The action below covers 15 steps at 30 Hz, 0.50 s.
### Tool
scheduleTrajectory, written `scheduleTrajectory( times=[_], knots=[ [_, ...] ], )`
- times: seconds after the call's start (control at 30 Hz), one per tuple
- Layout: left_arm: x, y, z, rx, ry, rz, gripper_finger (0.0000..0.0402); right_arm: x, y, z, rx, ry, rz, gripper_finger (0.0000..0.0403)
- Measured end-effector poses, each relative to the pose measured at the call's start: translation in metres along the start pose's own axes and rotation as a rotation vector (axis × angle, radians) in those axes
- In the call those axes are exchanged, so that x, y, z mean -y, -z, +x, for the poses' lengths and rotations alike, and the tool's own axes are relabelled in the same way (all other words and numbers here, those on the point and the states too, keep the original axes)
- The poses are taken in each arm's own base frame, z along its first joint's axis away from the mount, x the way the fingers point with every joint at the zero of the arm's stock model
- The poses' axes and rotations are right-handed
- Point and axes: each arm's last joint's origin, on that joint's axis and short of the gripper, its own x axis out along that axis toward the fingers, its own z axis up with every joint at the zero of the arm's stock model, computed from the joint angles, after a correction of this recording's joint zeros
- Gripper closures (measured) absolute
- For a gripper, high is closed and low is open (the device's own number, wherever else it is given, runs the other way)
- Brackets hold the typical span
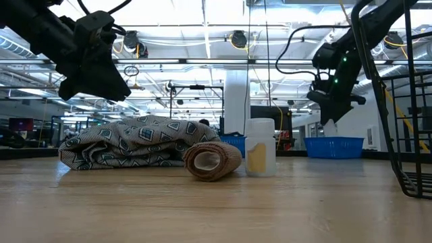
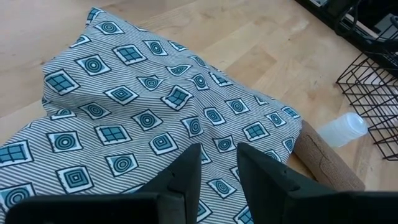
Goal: Pick & Place Medicine items
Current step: Put the top white medicine bottle into the right blue bin
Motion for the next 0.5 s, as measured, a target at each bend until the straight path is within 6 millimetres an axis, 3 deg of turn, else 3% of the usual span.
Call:
scheduleTrajectory(
  times=[0.23,0.5],
  knots=[
    [0.0,0.0,0.0,0.0,0.0,0.0,0.0289,-0.009,0.015,0.011,0.004,-0.032,-0.078,0.0272],
    [0.0,0.0,0.0,0.0,0.0,0.0,0.0289,-0.011,0.016,0.012,0.011,-0.037,-0.113,0.0253]
  ],
)
